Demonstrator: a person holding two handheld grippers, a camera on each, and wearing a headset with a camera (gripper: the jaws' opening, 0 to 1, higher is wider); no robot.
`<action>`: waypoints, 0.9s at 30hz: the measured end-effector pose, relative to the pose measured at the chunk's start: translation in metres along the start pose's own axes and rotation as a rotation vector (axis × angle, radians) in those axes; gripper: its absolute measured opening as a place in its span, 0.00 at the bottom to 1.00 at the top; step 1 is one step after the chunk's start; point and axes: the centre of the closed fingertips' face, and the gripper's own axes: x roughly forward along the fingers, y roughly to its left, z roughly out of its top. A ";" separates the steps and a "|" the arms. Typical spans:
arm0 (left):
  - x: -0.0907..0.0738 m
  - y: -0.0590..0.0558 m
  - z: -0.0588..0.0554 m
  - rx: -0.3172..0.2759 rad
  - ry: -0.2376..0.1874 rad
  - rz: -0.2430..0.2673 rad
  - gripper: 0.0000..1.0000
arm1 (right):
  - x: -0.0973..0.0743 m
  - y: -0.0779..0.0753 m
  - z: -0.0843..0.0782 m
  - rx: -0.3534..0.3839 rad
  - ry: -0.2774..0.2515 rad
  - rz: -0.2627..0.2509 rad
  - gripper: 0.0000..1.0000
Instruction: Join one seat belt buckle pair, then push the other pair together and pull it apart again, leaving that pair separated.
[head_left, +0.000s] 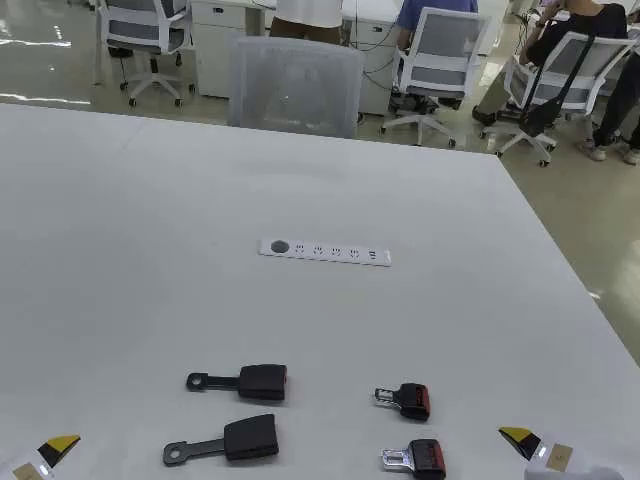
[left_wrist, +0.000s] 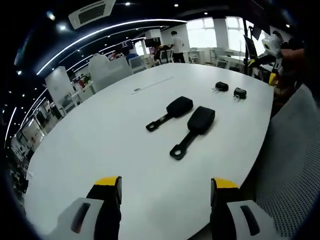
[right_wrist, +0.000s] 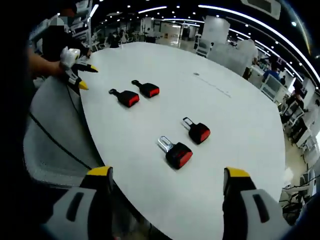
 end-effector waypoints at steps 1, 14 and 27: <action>0.000 -0.001 0.000 0.007 0.001 -0.001 0.73 | 0.001 -0.001 0.000 0.000 0.003 0.002 0.98; 0.000 -0.005 -0.001 0.039 0.020 -0.011 0.75 | 0.003 0.002 0.010 -0.022 -0.017 0.031 0.97; -0.002 -0.008 0.002 0.030 0.022 -0.006 0.77 | -0.009 0.008 -0.001 -0.049 -0.006 0.029 0.98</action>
